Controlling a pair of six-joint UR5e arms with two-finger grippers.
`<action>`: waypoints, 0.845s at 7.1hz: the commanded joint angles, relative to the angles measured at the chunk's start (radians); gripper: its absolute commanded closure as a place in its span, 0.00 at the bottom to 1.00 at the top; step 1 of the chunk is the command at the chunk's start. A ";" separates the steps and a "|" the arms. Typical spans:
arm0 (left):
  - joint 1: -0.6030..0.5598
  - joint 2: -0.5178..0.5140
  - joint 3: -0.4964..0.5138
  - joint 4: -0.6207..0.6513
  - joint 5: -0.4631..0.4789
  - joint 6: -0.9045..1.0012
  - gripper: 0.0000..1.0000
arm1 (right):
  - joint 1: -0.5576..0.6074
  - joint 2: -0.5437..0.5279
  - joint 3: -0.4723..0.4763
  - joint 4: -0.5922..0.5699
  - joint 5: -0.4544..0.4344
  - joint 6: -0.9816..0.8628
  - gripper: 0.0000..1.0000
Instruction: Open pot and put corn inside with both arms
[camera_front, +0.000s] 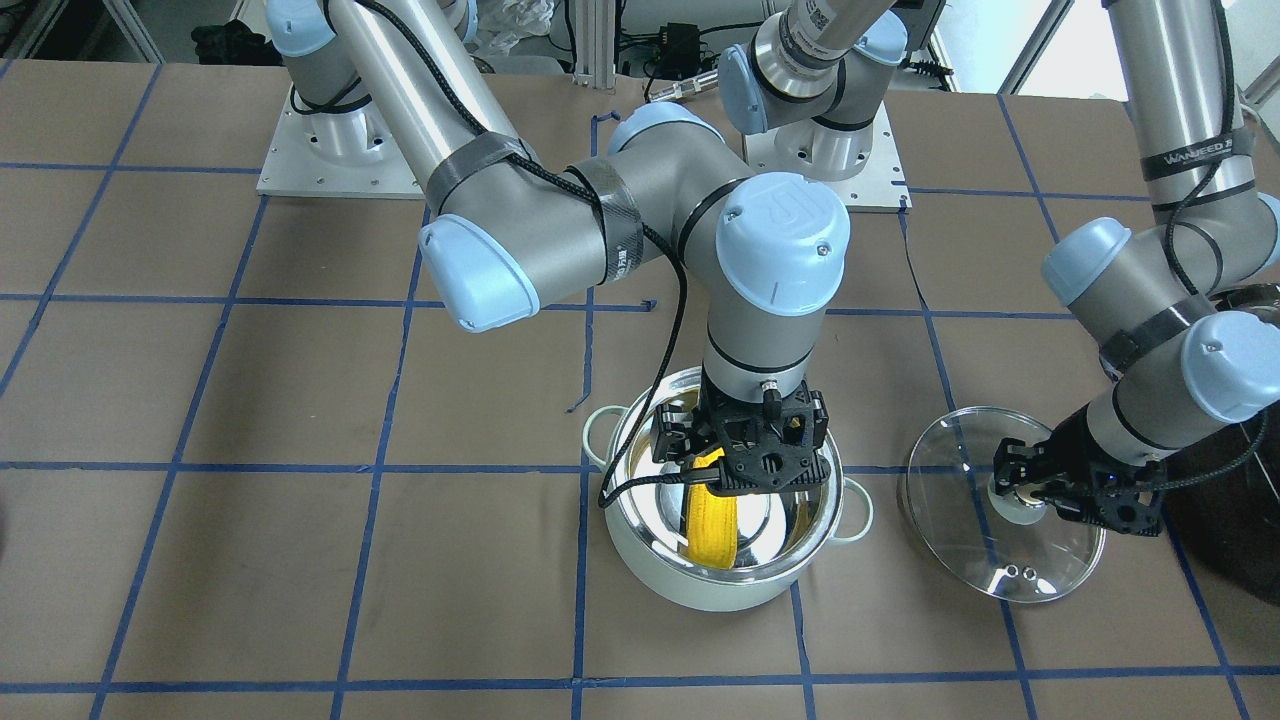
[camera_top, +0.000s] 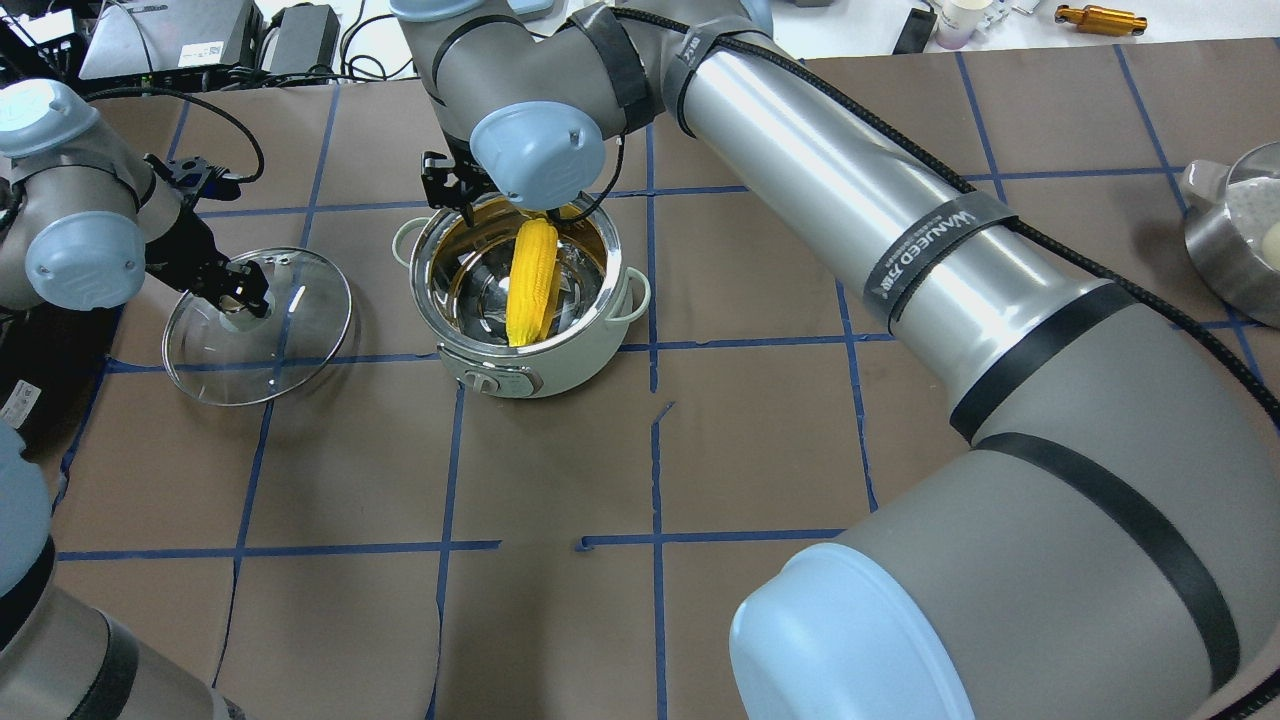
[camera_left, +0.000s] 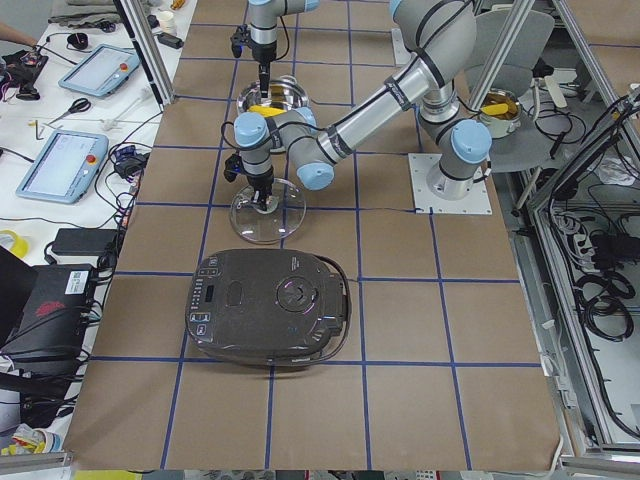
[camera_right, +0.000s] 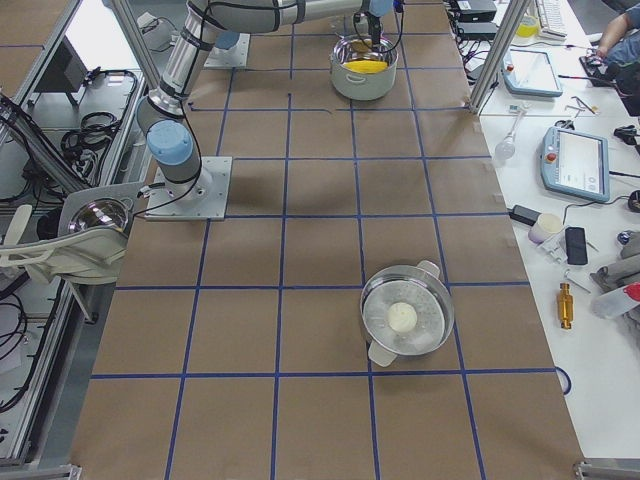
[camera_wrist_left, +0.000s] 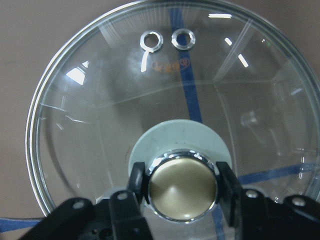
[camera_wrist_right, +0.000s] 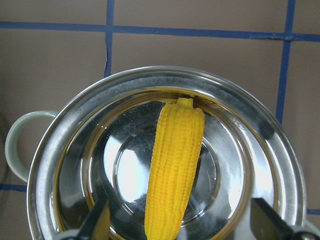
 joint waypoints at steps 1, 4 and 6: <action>0.000 -0.003 -0.005 -0.001 0.005 0.000 0.66 | -0.067 -0.104 0.078 0.027 0.001 -0.033 0.00; -0.011 0.017 0.009 0.000 0.009 0.000 0.44 | -0.208 -0.374 0.370 0.036 -0.001 -0.038 0.00; -0.037 0.074 0.041 -0.017 0.006 -0.007 0.19 | -0.310 -0.529 0.520 0.103 -0.009 -0.117 0.00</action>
